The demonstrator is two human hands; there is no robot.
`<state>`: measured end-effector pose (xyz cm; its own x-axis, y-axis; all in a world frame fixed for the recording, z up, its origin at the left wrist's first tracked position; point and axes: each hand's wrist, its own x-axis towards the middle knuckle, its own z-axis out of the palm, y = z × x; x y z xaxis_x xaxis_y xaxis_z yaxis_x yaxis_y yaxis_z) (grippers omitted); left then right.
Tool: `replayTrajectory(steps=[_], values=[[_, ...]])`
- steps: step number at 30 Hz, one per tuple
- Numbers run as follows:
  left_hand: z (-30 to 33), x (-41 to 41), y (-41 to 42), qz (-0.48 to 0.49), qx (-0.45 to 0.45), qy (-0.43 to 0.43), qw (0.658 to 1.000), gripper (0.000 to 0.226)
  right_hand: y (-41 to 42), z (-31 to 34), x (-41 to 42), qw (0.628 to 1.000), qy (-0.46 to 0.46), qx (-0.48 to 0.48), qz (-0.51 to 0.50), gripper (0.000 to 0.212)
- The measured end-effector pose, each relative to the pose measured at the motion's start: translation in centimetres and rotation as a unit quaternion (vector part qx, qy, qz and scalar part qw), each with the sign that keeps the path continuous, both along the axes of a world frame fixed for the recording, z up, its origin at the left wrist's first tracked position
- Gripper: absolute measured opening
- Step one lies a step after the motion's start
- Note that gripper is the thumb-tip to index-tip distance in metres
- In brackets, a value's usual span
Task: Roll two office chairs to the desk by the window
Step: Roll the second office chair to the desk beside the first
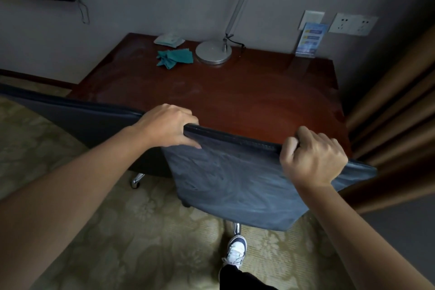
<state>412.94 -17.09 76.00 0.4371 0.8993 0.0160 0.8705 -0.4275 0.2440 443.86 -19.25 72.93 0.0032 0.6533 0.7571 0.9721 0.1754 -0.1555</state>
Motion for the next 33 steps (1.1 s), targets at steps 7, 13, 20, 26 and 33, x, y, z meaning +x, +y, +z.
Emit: replayTrajectory(steps=[7,13,20,26,33], values=[[-0.5,-0.9,-0.6,-0.006,0.004,0.004,1.000,0.049,-0.9,-0.2,-0.5,1.000,-0.020,0.008,0.018,0.029],[-0.4,1.0,1.9,-0.013,0.029,-0.002,1.000,0.053,3.0,0.1,1.5,0.999,-0.015,0.037,0.008,0.027],[-1.8,2.8,5.5,-0.056,0.121,0.010,0.991,0.046,6.0,-0.9,3.6,0.998,-0.028,0.060,-0.006,0.025],[-2.7,3.1,4.5,-0.033,0.123,0.017,0.992,0.047,5.7,-2.0,3.9,0.998,-0.027,0.057,0.015,0.026],[-2.5,3.3,4.1,0.008,0.095,0.011,0.995,0.048,5.4,-1.9,3.5,0.999,-0.009,0.040,-0.004,0.026]])
